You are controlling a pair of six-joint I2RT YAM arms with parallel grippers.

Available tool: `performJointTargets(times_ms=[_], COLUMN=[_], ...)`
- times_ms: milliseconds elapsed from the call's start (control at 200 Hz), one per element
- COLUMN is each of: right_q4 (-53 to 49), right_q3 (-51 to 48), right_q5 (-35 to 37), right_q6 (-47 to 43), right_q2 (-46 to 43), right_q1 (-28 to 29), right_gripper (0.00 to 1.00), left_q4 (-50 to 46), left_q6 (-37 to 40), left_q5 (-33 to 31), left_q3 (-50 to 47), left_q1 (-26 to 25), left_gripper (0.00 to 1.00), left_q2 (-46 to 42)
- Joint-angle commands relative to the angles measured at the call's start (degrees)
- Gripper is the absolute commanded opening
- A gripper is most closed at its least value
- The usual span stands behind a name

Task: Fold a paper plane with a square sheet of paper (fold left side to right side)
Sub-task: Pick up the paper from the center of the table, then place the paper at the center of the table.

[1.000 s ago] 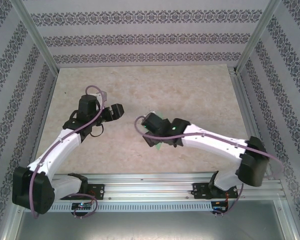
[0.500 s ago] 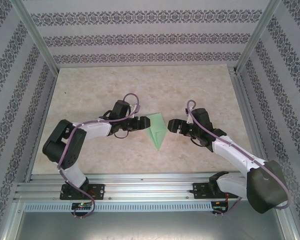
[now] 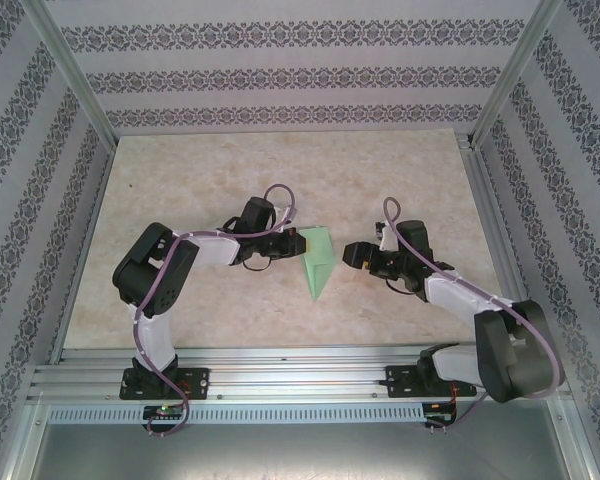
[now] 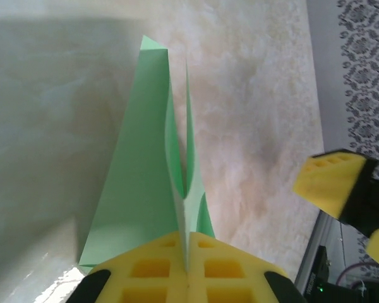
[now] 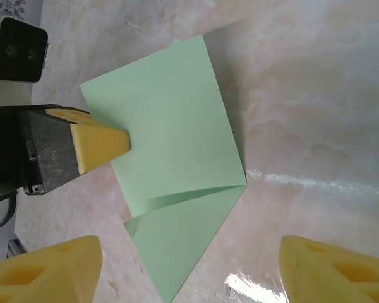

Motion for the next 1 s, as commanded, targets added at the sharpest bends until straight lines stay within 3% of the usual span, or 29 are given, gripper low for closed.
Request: performJointTargets(times_ms=[0, 300, 545, 689, 819, 994], right_q4=[10.88, 24.47, 33.99, 39.96, 39.85, 36.34], right_q3=[0.53, 4.09, 4.53, 3.85, 3.56, 3.70], right_q5=[-7.38, -14.08, -16.22, -17.19, -17.18, -16.28], right_q6=[-1.44, 3.79, 8.66, 11.83, 11.69, 10.16], right_q2=[4.10, 18.60, 25.15, 27.75, 27.90, 27.33], right_q1=[-2.00, -1.75, 0.98, 1.41, 1.41, 1.45], right_gripper=[0.74, 0.72, 0.67, 0.57, 0.48, 0.29], left_q4=[4.67, 8.05, 9.14, 9.29, 9.32, 9.61], left_q6=[2.98, 4.06, 3.67, 3.65, 3.53, 3.02], left_q5=[5.33, 10.28, 11.87, 12.09, 11.91, 11.30], left_q3=[-1.56, -3.79, -3.63, -3.69, -3.88, -3.81], left_q1=[1.00, 1.72, 1.71, 1.85, 2.16, 2.83], left_gripper=[0.00, 0.00, 0.00, 0.00, 0.00, 0.02], left_q2=[-2.61, -4.22, -3.50, -3.23, -2.54, -1.14])
